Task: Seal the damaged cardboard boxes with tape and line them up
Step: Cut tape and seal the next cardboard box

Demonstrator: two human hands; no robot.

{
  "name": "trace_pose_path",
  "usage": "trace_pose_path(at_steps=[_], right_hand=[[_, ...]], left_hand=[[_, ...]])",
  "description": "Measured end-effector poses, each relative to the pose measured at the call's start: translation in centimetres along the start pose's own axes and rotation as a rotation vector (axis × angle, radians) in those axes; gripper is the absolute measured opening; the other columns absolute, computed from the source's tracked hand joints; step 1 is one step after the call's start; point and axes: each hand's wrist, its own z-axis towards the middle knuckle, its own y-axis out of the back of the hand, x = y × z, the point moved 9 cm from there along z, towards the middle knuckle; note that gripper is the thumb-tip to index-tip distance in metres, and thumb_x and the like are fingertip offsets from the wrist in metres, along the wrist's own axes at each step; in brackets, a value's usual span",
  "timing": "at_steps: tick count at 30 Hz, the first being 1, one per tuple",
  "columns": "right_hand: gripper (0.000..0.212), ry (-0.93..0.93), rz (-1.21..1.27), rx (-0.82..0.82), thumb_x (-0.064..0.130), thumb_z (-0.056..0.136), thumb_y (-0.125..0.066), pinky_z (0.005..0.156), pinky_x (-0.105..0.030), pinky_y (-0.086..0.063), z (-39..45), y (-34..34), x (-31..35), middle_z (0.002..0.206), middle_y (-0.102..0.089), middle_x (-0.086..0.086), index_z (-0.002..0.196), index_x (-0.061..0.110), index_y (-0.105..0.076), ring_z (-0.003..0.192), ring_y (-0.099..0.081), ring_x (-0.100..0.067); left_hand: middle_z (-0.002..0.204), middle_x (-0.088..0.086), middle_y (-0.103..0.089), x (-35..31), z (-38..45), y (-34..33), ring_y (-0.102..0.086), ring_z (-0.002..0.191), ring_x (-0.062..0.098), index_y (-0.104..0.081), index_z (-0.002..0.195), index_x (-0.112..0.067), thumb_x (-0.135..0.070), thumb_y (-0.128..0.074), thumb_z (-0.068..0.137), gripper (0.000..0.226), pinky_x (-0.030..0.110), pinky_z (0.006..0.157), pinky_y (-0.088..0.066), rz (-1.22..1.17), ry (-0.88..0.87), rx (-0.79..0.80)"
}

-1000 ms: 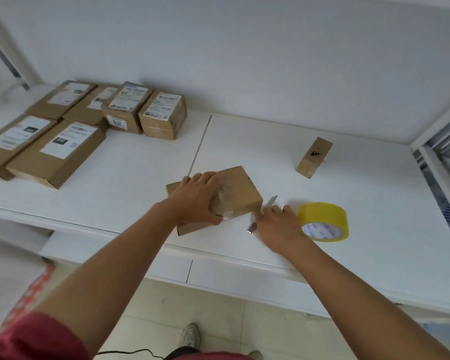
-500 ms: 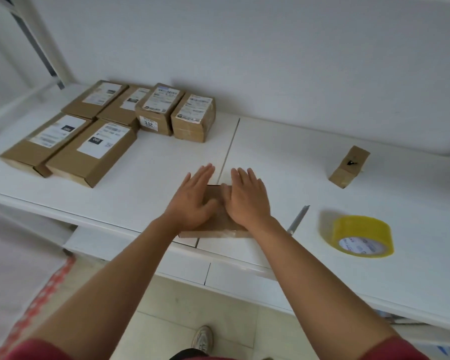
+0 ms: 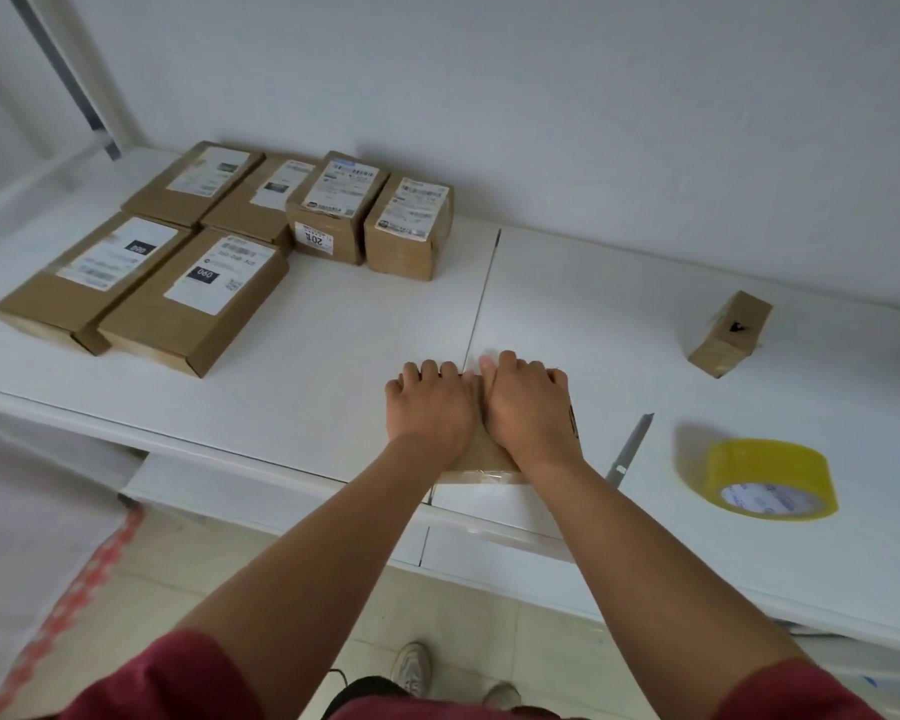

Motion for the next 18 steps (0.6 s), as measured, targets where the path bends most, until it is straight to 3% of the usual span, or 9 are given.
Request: trace_pose_path(at_steps=[4, 11, 18], right_hand=[[0.035, 0.026, -0.038, -0.034, 0.033, 0.106, -0.023, 0.080, -0.039, -0.035, -0.6, 0.2, 0.5, 0.087, -0.067, -0.002, 0.105, 0.014, -0.052, 0.086, -0.062, -0.028], [0.043, -0.023, 0.078, -0.068, 0.034, 0.104, -0.020, 0.088, -0.041, -0.038, -0.1, -0.1, -0.3, 0.087, -0.069, -0.005, 0.097, 0.013, -0.057, 0.086, -0.062, -0.029], [0.032, 0.042, 0.008, -0.038, 0.039, 0.104, -0.027, 0.084, -0.043, -0.040, -0.8, 0.3, 0.5, 0.092, -0.068, -0.003, 0.106, 0.017, -0.050, 0.092, -0.060, -0.028]], left_hand=[[0.125, 0.009, -0.057, 0.2, 0.2, -0.1, -0.046, 0.119, 0.029, -0.054, 0.123, -0.012, -0.045, -0.013, 0.104, 0.055, 0.043, 0.096, -0.035, -0.032, 0.020, -0.012], [0.127, 0.006, -0.056, -0.4, 0.1, -0.2, -0.046, 0.119, 0.029, -0.052, 0.126, -0.015, -0.051, -0.010, 0.103, 0.060, 0.043, 0.099, -0.034, 0.062, 0.029, -0.009], [0.126, 0.006, -0.061, 0.4, -0.1, 0.7, -0.046, 0.124, 0.028, -0.061, 0.118, -0.016, -0.049, -0.014, 0.102, 0.059, 0.042, 0.101, -0.035, -0.162, 0.003, -0.094]])
